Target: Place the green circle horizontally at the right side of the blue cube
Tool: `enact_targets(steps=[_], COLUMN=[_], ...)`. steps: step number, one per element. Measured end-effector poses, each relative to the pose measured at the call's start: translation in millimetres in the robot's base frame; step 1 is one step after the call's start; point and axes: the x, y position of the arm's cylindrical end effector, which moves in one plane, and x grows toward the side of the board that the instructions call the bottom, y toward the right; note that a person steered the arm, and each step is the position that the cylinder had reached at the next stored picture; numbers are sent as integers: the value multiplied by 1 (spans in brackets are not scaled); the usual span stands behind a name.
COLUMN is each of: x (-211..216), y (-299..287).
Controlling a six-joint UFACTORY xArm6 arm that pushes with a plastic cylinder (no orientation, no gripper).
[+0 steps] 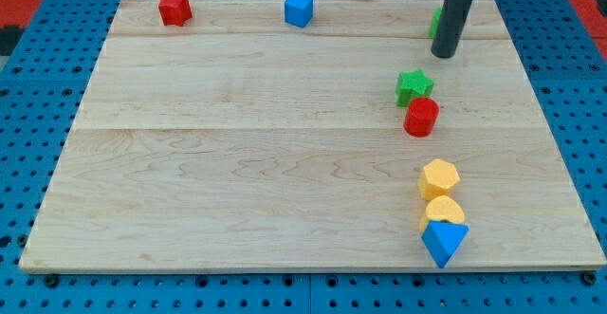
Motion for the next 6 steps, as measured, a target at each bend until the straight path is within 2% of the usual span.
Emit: enact_targets(steps=[2,4,5,6], x=[-51,-67,-90,-64], y=[19,13,13,18])
